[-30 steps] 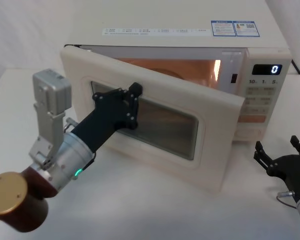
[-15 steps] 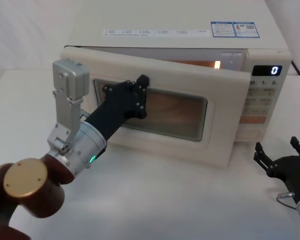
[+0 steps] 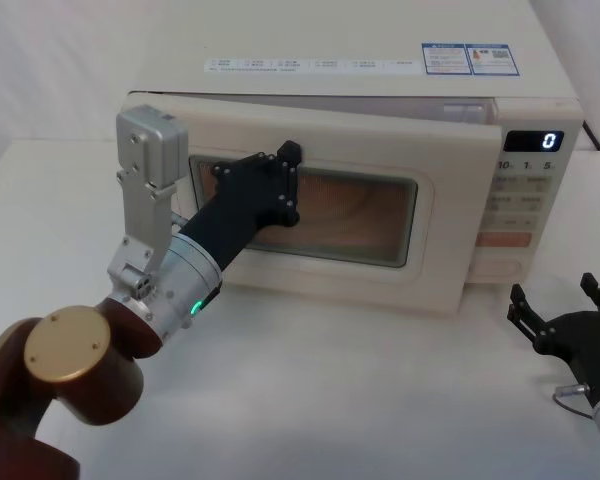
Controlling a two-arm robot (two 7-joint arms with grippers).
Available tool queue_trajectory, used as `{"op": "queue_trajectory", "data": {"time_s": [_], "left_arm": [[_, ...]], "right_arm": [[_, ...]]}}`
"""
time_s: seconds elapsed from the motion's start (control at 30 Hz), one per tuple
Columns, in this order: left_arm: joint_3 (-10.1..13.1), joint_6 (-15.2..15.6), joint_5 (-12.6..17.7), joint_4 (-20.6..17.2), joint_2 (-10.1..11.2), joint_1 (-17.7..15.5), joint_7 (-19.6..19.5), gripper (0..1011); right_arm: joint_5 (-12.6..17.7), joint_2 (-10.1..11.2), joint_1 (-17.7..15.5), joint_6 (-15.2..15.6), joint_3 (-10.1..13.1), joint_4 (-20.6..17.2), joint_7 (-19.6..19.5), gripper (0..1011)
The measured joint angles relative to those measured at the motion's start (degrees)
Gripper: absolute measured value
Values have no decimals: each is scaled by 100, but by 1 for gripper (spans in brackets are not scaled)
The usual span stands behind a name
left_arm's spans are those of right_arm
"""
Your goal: Press the button to open the microwave door with one hand; close the microwave door with the other hand.
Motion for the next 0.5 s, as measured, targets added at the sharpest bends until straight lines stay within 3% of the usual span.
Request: {"op": "queue_trajectory", "data": {"time_s": [0.5], "left_arm": [[0, 33, 44, 225, -165, -149, 69, 0]], "right_arm": [[0, 0, 0, 0, 0, 0, 0, 1002]]}}
